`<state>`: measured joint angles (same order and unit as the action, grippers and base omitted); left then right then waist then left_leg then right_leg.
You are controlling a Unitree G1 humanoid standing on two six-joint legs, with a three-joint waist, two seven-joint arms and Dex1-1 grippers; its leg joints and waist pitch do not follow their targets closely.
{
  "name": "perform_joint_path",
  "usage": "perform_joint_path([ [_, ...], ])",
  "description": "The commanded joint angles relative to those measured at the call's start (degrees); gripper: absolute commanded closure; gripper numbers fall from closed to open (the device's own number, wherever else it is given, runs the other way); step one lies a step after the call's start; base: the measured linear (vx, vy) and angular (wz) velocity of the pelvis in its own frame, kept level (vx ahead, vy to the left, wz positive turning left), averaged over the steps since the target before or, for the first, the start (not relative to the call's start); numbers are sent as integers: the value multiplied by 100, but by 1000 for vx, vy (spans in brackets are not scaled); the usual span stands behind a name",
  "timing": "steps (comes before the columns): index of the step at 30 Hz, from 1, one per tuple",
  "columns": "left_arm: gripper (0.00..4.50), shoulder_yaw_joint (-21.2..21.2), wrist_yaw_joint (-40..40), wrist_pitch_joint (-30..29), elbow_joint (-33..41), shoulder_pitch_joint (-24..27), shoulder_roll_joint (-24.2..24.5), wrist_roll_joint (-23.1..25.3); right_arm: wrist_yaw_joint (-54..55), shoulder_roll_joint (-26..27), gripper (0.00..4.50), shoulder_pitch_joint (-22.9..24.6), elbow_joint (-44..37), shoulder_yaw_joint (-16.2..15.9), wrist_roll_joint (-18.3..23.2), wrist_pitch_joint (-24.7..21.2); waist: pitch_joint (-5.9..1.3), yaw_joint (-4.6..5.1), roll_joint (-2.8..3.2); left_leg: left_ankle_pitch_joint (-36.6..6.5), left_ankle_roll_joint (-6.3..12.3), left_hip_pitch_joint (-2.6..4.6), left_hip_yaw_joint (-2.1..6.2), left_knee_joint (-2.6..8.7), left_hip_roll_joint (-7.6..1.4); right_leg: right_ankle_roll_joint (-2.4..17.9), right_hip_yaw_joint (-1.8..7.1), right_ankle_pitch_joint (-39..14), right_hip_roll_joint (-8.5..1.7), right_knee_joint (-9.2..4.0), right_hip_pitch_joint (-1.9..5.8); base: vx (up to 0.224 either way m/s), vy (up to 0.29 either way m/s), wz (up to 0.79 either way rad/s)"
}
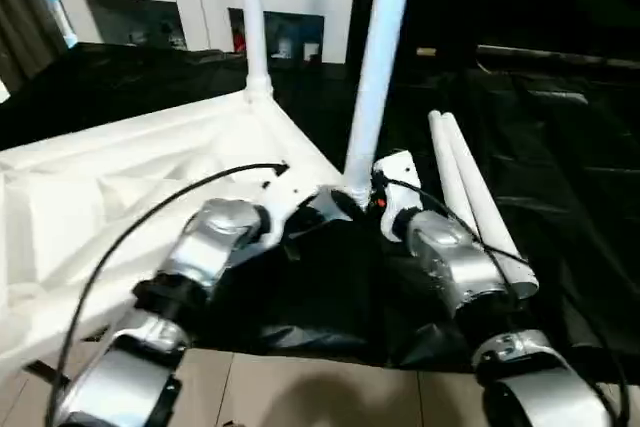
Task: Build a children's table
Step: Rotate leg to tighten
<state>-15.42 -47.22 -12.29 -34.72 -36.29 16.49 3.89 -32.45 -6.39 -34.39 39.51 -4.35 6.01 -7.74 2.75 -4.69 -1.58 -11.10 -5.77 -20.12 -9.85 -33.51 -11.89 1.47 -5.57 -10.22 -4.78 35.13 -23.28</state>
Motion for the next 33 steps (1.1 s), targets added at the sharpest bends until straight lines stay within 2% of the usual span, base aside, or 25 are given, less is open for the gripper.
perform_joint_path([
  [1,450,22,-694,209,320,210,184,-301,-987,-313,59,118,-462,-151,266,-256,-366,-27,-3,-700,371,-26,15,371,-143,988,328,-985,-370,-392,368,0,0,0],
  [3,450,-27,-1078,325,501,318,300,-427,-1265,-456,59,178,-563,-227,269,-253,-369,-35,-2,-661,408,-26,11,369,-153,1094,330,-816,-374,-365,361,0,0,0],
  [4,450,-70,-1324,269,667,395,411,-511,-1464,-559,59,210,-609,-270,274,-264,-366,-37,21,-695,379,-15,5,370,-152,1140,333,-812,-377,-366,349,0,0,0],
  [6,450,-106,-1526,231,791,452,502,-581,-1608,-630,59,234,-645,-315,266,-256,-364,-32,10,-720,366,-7,-2,372,-152,1200,338,-793,-374,-357,346,0,0,0],
  [7,450,-156,-1778,144,973,537,646,-667,-1836,-741,59,264,-688,-399,262,-261,-360,-36,35,-749,342,-7,0,376,-156,1220,339,-815,-378,-355,347,0,0,0],
  [10,450,-151,-1889,133,1059,594,715,-694,-2193,-875,59,321,-840,-514,267,-369,-347,-44,33,-890,292,20,-9,384,-157,1221,342,-972,-370,-388,331,0,0,0],
  [16,450,-123,-1949,101,1143,645,718,-687,-2423,-977,59,399,-938,-683,185,-405,-348,-48,12,-893,240,-2,1,383,-143,1089,339,-1195,-372,-402,350,0,0,0],
  [17,450,-122,-1947,99,1147,646,717,-687,-2420,-974,59,400,-936,-683,183,-403,-350,-51,9,-860,238,-4,2,382,-148,1083,340,-1195,-376,-401,347,0,0,0],
  [18,450,-122,-1944,84,1170,653,717,-693,-2413,-968,87,402,-931,-681,185,-399,-353,-51,10,-834,238,-4,3,381,-148,1088,339,-1163,-374,-395,347,0,0,0],
  [20,450,-112,-1935,49,1192,645,711,-703,-2398,-950,87,396,-927,-678,197,-405,-355,-49,11,-823,246,0,1,379,-149,1109,337,-1102,-369,-388,344,0,0,0],
  [21,450,-109,-1940,44,1199,647,710,-703,-2396,-945,106,402,-947,-673,215,-433,-355,-49,15,-820,248,4,1,379,-150,1119,338,-1083,-366,-386,339,0,0,0],
  [25,450,-103,-1927,59,1187,650,716,-684,-2416,-926,139,427,-995,-678,246,-496,-360,-44,4,-760,282,-1,-1,373,-148,1163,336,-920,-358,-368,346,0,0,0],
  [30,450,-65,-1843,-17,1178,668,670,-680,-2202,-819,168,518,-1010,-573,315,-572,-354,-49,6,-779,256,-5,-1,378,-145,1115,340,-1037,-368,-385,348,0,0,0],
  [31,450,-54,-1792,-38,1159,665,638,-676,-2063,-778,171,536,-985,-536,302,-584,-360,-49,5,-789,246,0,2,378,-146,1099,338,-1071,-371,-386,348,0,0,0],
  [33,450,22,-1138,-117,788,473,383,-469,-1006,-432,173,532,-704,-235,212,-602,-334,-26,15,-839,192,-3,-3,393,-144,1072,342,-1173,-354,-410,323,0,0,0],
])
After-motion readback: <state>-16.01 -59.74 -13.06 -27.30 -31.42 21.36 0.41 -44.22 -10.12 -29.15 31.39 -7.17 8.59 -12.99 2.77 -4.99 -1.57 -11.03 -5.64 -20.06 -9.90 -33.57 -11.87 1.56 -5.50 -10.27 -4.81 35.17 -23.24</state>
